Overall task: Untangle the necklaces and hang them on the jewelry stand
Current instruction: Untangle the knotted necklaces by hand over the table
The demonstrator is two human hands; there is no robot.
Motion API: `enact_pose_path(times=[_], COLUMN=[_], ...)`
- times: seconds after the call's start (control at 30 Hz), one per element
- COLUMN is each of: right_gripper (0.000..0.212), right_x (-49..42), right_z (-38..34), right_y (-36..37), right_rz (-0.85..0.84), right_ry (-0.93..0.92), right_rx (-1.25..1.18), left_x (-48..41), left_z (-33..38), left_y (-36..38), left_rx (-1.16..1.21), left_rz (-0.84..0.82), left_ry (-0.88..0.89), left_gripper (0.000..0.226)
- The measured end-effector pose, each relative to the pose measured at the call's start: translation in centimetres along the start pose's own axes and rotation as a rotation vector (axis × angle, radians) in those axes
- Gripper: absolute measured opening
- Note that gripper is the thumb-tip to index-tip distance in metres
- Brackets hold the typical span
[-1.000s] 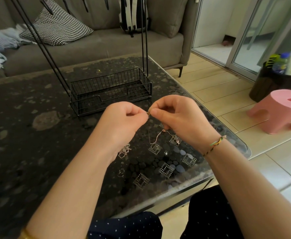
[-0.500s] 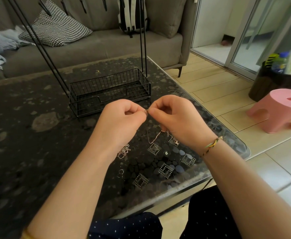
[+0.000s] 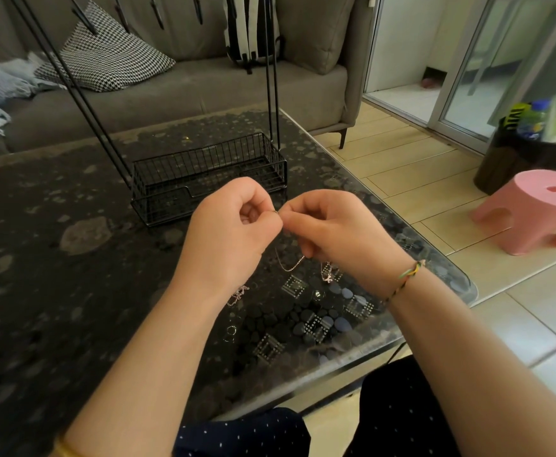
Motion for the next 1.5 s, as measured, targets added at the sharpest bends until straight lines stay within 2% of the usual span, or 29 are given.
enact_pose_path(times=[0.13,0.37,0.53,1.0,1.17,1.37,1.5], right_gripper=[0.007,0.005,0.006,0.011,0.003,0.02,0.031], right_x=[0.1,0.0,0.1,0.0,-0.1,-0.4,-0.6], right_z=[-0.3,-0.4,-0.6,-0.7,-0.6,0.0,0.1], right_y=[-0.1,0.6,1.4,2.2,1.7,1.0,1.0], right_rz=[0.022,0.247,0.29,0.361,0.248,0.032,-0.063], right_ry=[-0.075,-0.335,-0.4,-0.496,-0.34,0.081,0.207], right_rx=[0.006,0.353,0.458,0.492,0.333,-0.165,-0.431], left_x=[-0.1,-0.3,-0.3,-0.2,-0.3,-0.4,-0.4], left_z=[-0.2,-0.8,-1.0,-0.6,-0.9,-0.6,-0.3], left_y=[0.0,0.5,0.3,0.2,0.2,-0.1,-0.1], left_rx=[0.039,0.309,0.366,0.434,0.316,0.072,0.013], left_rz=[0.016,-0.01,0.015,-0.008,0.011,-0.005,-0.061], left_ry=[-0.057,-0.273,-0.365,-0.386,-0.279,-0.044,0.067], left_gripper=[0.008,0.008,0.014,0.011,0.012,0.013,0.008])
Point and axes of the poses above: each hand's wrist, its own x-axis away from the middle knuckle, its own y-axis out of the palm, z = x × y, the point moved 2 cm from there along -x, towards the middle knuckle, and after that the axes turned 1 degree about y, right-handed, at the moved point
